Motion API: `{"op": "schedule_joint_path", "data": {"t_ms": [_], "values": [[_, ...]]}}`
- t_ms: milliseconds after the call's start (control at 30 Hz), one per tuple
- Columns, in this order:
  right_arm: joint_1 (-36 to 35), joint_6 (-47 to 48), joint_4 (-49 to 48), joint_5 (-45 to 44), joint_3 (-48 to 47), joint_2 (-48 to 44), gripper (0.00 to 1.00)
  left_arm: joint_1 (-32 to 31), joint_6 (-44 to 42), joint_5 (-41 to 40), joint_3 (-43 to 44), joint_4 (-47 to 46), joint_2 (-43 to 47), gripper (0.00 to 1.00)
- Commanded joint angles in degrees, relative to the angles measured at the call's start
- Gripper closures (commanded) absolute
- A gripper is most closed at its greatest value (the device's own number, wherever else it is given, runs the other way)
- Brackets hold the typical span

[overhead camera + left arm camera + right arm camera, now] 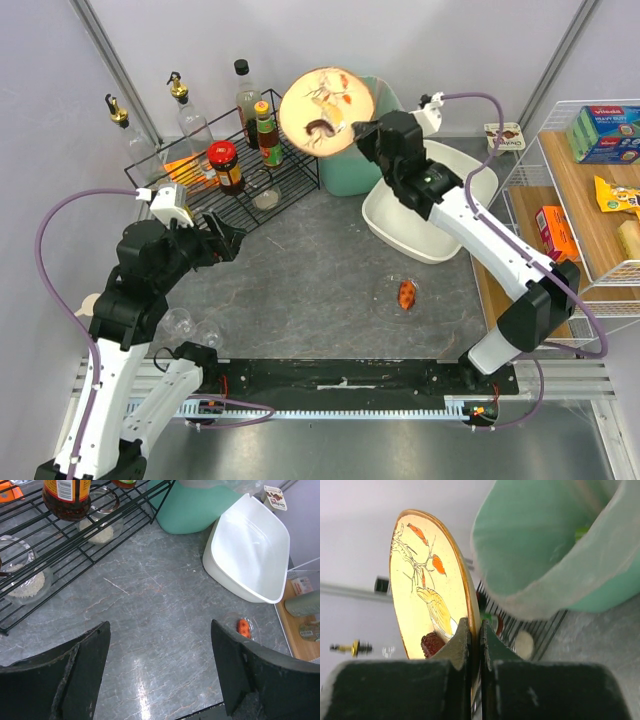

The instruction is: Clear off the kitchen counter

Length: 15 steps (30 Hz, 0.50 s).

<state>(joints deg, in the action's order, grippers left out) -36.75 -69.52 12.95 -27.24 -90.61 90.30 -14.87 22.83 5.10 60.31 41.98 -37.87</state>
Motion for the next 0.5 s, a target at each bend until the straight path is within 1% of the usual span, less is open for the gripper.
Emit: {"op": "schedule_joint_path", "data": {"t_ms": [0, 100, 233, 367, 467], "values": [[3.6, -1.7, -9.2, -7.0, -8.6, 0.4, 1.0, -0.1, -1.9, 1.7, 1.3, 0.0, -0.6, 0.14], [5.1, 2.9, -9.2, -10.4, -12.6, 3.2, 1.0, 0.0, -2.0, 1.8, 1.5, -0.1, -1.2, 0.14], [6.1, 13.7, -9.7, -15.3, -19.5, 8.3, 1.0, -0.1, -2.0, 2.0, 1.6, -0.1, -1.9, 0.14], [9.1, 22.6, -12.1, -14.9, -21.5, 11.8, 1.0, 0.0, -1.2, 2.9, 1.3, -0.5, -1.8, 0.14], [9.7, 32.0, -15.2, -18.6, -21.6, 13.3, 1.0, -0.1, -1.1, 3.3, 0.4, -1.3, -0.9, 0.14]]}}
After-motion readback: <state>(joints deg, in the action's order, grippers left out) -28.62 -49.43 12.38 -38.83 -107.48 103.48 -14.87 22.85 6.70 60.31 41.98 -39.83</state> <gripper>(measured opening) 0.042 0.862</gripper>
